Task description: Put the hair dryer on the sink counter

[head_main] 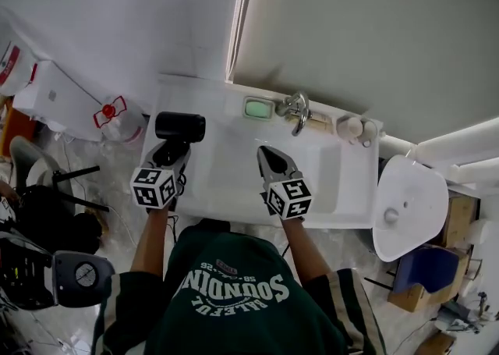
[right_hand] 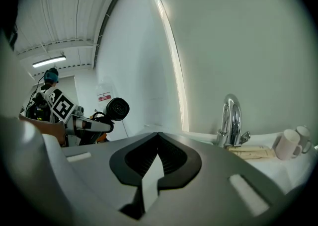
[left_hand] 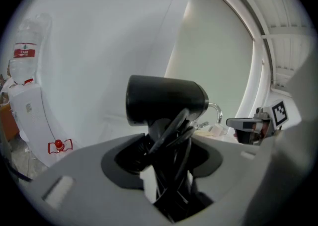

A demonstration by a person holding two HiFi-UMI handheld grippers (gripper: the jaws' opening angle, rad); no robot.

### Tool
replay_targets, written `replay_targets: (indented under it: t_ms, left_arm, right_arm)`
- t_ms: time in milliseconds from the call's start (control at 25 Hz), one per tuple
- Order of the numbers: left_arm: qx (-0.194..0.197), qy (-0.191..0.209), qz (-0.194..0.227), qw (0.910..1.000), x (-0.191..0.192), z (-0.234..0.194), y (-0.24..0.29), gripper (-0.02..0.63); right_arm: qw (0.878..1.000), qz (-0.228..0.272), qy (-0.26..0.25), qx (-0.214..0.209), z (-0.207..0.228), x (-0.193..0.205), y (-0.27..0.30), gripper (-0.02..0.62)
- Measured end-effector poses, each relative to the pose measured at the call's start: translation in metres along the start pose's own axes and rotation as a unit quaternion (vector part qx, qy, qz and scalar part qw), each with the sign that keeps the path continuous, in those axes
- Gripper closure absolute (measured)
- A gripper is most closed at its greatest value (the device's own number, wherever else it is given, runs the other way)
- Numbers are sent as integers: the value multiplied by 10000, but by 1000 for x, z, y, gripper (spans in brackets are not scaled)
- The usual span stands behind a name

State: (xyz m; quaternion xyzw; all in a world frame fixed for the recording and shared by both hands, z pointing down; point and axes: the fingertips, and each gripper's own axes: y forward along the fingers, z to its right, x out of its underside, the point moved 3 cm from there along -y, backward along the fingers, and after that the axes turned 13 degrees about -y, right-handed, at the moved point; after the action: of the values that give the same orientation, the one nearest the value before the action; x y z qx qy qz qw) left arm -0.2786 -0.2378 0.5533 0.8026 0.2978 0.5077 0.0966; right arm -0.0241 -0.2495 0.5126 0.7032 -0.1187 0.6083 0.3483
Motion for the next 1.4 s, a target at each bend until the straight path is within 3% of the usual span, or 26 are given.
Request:
replay_targets:
  t_ms: [680,1400]
  left_arm:
    - [-18,-137,-908,9958,43,-60,58,347]
    - [-198,-79,-1144,9932,21,-101,127,347]
  right_arm:
    - [9977,-529,305,284,2,27,38,592]
    - [9928,-847,593,612,13,52,31,592]
